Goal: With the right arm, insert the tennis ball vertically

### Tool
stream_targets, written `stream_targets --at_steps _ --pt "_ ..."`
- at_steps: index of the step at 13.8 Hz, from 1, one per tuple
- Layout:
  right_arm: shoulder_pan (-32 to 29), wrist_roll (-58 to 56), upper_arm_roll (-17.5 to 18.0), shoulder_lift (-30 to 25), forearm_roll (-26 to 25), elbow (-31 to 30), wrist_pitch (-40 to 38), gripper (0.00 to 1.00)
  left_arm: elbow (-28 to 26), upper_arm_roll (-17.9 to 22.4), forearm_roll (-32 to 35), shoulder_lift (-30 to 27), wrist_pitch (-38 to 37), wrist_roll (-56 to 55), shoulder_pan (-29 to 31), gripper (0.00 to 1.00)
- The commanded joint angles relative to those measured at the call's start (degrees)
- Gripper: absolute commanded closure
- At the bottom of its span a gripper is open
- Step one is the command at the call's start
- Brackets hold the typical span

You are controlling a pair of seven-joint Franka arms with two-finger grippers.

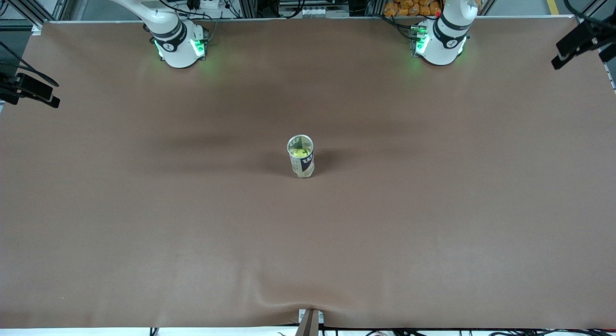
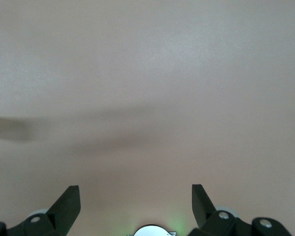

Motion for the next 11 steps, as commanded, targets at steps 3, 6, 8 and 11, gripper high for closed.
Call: stream_targets --at_steps 3,6,8,11 --pt "-0.4 0.1 -0.3 0.1 0.8 0.7 -1.4 0.0 -0.9 -0.2 -0.8 1.7 1.5 0.5 0.0 0.0" --pt "-0.4 0.2 -0.4 0.1 0.8 0.7 -1.4 0.0 -2.5 -0.2 -1.4 1.5 1.8 0.4 0.0 0.0" --pt "-0.4 0.2 -0.3 0.1 0.8 0.7 -1.4 0.0 -8.6 -0.3 -1.4 -0.9 7.0 0.3 0.1 0.0" --pt "-0.4 0.2 -0.2 0.1 0.8 0.7 -1.3 0.0 -12.3 -1.8 -1.6 -3.1 9.3 -1.2 0.4 0.0"
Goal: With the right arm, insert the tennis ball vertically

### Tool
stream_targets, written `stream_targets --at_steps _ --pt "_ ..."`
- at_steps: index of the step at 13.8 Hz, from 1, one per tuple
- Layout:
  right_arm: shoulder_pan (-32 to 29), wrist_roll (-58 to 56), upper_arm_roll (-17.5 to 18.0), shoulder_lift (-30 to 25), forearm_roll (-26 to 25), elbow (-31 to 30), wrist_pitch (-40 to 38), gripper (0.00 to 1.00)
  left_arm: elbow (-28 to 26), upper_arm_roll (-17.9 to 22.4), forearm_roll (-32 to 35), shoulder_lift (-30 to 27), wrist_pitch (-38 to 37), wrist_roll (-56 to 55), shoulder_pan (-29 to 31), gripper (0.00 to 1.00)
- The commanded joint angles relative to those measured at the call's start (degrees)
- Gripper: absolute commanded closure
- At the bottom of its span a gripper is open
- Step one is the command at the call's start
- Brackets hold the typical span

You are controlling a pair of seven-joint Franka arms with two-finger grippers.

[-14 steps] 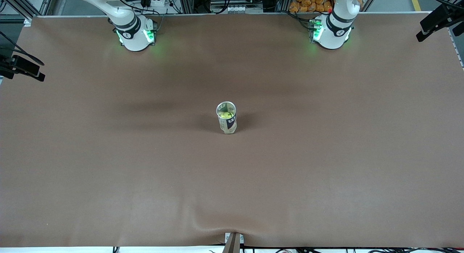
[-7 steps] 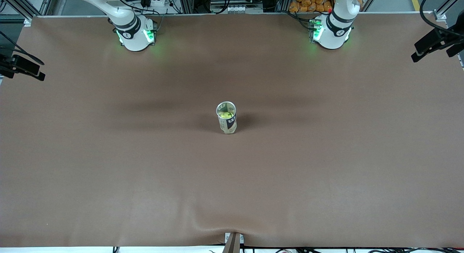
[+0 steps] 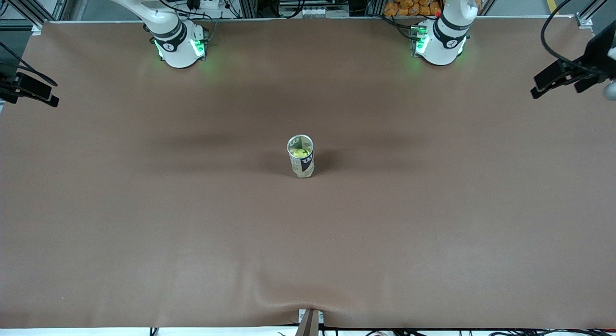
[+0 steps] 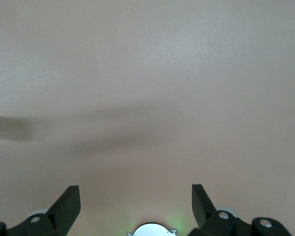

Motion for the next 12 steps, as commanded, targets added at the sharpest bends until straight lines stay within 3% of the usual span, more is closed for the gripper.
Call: stream_targets --at_steps 1,12 --pt "-0.4 0.2 0.0 0.1 0.8 0.7 -0.8 0.0 -4.3 -1.2 -0.6 -3.8 2.0 -0.6 0.8 0.0" --pt "-0.1 0.1 0.1 0.2 0.8 0.7 -0.3 0.0 -4.3 -0.8 -0.7 -3.6 2.5 5.9 2.0 0.0"
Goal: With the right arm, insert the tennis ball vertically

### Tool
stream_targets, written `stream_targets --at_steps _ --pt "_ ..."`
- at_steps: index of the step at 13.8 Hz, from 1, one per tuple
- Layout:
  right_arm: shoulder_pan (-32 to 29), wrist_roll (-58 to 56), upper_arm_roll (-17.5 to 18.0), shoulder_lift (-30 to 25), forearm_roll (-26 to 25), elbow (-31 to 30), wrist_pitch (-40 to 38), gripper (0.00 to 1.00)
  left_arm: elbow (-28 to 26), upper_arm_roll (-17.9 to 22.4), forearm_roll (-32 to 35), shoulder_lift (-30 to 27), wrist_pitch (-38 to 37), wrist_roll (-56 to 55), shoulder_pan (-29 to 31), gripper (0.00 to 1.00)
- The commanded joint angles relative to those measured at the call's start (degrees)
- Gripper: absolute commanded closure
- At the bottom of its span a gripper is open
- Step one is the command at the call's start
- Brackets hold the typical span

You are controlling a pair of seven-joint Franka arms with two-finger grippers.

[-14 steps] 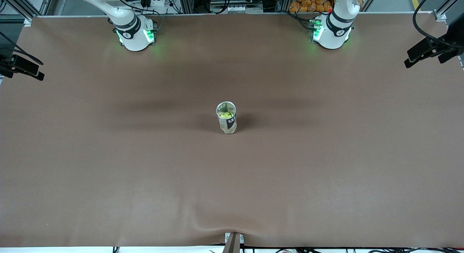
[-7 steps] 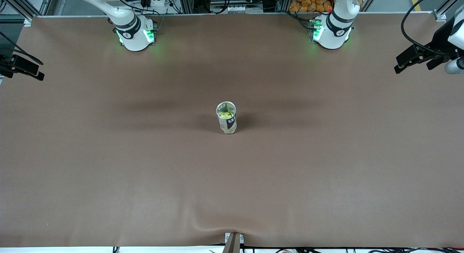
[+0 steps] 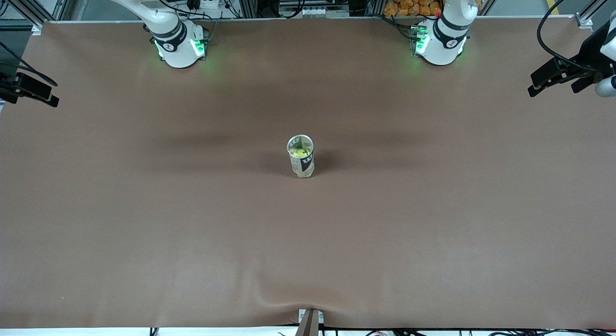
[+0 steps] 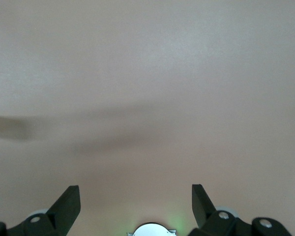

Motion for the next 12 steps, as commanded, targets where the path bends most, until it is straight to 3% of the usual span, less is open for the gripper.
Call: stream_targets --at_steps 1,12 --pt "-0.2 0.1 0.1 0.2 0.8 0.7 -0.3 0.0 -1.6 -0.3 -0.7 -1.5 1.2 2.1 0.5 0.0" --pt "1.3 0.2 0.4 0.3 0.8 0.6 0.7 0.0 -1.1 -0.2 -0.4 -0.9 1.2 3.8 0.5 0.0"
